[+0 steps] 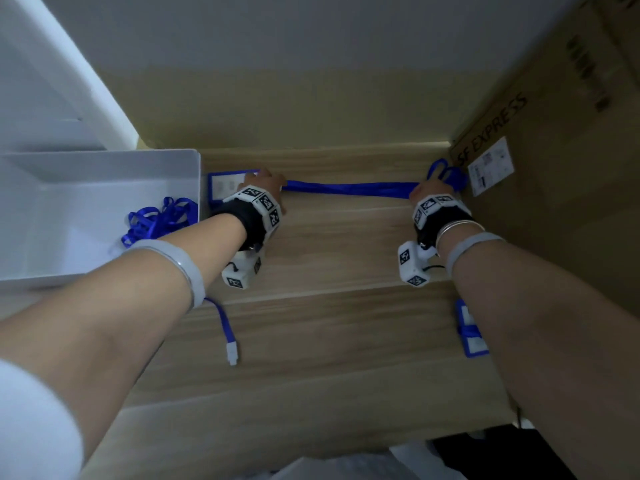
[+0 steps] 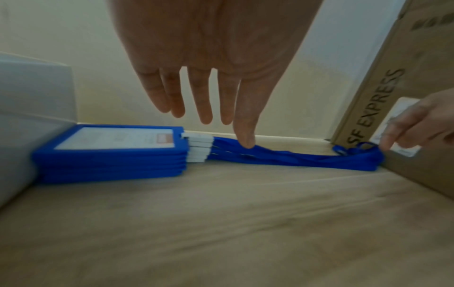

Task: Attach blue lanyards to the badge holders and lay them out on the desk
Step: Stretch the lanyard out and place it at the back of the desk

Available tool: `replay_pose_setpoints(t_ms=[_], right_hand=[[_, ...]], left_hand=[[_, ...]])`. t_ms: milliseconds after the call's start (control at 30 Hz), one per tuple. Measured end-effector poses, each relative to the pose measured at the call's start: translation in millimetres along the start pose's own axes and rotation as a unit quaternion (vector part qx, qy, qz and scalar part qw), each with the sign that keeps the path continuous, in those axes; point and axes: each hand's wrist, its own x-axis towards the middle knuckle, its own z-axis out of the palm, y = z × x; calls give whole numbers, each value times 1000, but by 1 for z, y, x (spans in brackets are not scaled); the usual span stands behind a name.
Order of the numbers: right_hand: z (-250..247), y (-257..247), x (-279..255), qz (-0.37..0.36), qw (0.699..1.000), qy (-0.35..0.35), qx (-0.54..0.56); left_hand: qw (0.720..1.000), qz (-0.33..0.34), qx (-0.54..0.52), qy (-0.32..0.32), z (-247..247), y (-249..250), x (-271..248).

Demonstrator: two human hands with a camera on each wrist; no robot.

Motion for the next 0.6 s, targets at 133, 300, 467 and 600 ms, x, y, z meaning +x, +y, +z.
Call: replay_pose_setpoints(t_ms=[133,300,467,600], right_hand=[[13,9,-46,-38,986,-18,-159],[38,31,-90,-14,975,-100,-196],[65,54,-117,22,972,-148,-179],[92,70,-121,34,963,-184,-196]], left_hand=[[999,33,4,-24,12,13,-19],[995,76,-27,-49,35,27,-42],[990,99,-45,-84,60,41,-59],[986,116,-45,-110,82,50,-66]])
